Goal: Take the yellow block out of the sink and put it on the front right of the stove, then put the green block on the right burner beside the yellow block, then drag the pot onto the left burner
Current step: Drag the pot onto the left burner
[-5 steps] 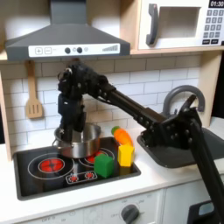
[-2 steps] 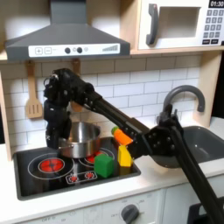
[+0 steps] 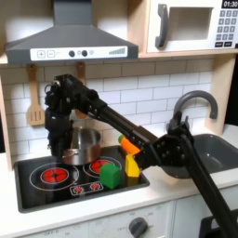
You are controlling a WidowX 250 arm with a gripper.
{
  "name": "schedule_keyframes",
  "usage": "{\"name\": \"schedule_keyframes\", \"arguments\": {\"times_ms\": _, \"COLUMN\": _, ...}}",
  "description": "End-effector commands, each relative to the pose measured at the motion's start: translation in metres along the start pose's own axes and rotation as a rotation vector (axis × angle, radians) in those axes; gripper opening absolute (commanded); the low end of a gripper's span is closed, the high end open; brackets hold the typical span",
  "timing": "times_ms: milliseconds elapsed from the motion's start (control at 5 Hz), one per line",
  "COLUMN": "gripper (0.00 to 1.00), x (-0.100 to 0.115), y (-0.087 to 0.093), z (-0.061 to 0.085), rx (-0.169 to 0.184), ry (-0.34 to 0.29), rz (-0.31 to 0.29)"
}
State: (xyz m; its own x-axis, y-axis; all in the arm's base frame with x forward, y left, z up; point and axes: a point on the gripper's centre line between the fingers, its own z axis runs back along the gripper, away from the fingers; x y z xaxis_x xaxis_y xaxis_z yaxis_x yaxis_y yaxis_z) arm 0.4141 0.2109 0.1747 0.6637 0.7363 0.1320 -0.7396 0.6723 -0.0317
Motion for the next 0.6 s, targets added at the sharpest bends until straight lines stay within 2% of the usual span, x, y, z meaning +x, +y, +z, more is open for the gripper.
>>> {"name": "schedule_keyframes", "arguments": {"times_ms": 0, "gripper": 0.0, "x": -0.0015, "y": -0.0011, "z": -0.0065, "rx": 0.005, "ry": 0.005, "rz": 0.003}}
{"name": "schedule_keyframes", "arguments": {"times_ms": 400, "gripper": 0.0, "x": -0.0014, "y": -0.0014, "z": -0.0011, "rx": 0.0, "ry": 0.002, "rz": 0.017}}
